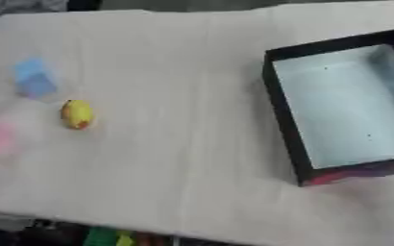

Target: Pick up the objects with one hand, pass them to the other hand, and then place them into the box on the other side of the table.

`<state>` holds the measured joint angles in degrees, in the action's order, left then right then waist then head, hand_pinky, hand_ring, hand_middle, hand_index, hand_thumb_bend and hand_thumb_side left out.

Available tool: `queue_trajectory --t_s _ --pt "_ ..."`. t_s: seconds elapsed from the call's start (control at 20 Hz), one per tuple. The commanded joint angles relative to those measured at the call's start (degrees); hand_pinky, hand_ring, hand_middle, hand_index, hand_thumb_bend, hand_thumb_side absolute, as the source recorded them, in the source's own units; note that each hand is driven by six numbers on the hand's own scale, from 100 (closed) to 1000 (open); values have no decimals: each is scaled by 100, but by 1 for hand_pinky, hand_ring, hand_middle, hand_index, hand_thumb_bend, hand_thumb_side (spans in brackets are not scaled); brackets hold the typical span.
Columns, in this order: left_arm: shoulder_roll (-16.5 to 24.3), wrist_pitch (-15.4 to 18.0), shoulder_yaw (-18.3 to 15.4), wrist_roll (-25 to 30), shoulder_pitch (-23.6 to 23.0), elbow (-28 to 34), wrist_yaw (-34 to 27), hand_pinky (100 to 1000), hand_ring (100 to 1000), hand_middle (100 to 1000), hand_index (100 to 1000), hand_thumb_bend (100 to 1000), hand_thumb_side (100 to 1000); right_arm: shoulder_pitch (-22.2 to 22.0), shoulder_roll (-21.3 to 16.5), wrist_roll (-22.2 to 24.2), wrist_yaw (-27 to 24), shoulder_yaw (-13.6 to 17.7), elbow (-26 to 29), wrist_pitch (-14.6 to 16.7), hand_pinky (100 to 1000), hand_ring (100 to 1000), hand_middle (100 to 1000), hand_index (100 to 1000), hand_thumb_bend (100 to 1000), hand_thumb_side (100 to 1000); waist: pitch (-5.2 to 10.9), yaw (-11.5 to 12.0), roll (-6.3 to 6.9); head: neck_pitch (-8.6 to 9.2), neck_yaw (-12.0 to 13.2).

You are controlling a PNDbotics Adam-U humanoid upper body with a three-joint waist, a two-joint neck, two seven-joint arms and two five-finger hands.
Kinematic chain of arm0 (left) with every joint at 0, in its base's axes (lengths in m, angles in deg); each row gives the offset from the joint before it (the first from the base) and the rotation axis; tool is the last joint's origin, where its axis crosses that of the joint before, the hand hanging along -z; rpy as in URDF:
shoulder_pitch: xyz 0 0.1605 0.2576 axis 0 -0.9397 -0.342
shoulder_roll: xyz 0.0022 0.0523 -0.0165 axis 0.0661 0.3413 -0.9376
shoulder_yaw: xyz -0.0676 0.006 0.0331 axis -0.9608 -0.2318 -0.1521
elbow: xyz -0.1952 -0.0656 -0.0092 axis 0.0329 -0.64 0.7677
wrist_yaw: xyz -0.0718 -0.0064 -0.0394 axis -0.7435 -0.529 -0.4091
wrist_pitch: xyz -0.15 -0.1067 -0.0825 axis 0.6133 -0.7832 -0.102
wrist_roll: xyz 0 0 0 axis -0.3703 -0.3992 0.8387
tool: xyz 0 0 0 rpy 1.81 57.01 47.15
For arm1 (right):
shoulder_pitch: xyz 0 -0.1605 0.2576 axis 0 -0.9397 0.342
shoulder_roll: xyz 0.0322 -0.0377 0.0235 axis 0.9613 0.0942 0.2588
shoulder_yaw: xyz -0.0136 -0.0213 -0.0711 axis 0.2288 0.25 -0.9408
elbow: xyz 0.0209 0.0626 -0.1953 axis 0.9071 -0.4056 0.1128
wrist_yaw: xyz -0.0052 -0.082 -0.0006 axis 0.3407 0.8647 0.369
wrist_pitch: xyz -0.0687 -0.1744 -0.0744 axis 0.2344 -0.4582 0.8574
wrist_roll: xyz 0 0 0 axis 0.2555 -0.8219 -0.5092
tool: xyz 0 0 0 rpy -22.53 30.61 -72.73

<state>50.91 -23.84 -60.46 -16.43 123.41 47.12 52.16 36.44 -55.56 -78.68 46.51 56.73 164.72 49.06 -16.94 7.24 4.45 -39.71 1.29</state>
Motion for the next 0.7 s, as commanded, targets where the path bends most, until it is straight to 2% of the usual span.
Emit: queue_trajectory --t_s 0.05,0.2,0.45,0.5,0.7 --pt "669 -299 196 284 -203 513 51 923 894 833 860 687 509 101 -252 -12 59 47 149 -12 879 856 888 885 100 496 205 7 -57 -35 -3" --pt "931 -522 240 559 -566 959 156 928 901 839 867 697 471 58 -334 -24 78 62 177 -23 879 855 885 885 100 497 199 20 -62 -43 -11" --pt "1151 -960 -9 1026 -1020 1714 305 931 903 841 868 701 464 -7 -451 -81 58 114 214 -45 879 855 885 885 100 496 198 58 -70 -35 -24" --pt "1179 -1055 -33 1121 -1087 1798 306 933 901 836 864 729 419 -19 -483 -100 58 134 212 -49 878 854 884 885 100 495 205 70 -75 -43 -53" --pt "1301 -1434 84 1501 -1469 1950 380 944 908 836 868 753 435 -44 -681 -242 15 268 205 -107 878 854 884 886 100 496 218 72 -80 -103 -103"
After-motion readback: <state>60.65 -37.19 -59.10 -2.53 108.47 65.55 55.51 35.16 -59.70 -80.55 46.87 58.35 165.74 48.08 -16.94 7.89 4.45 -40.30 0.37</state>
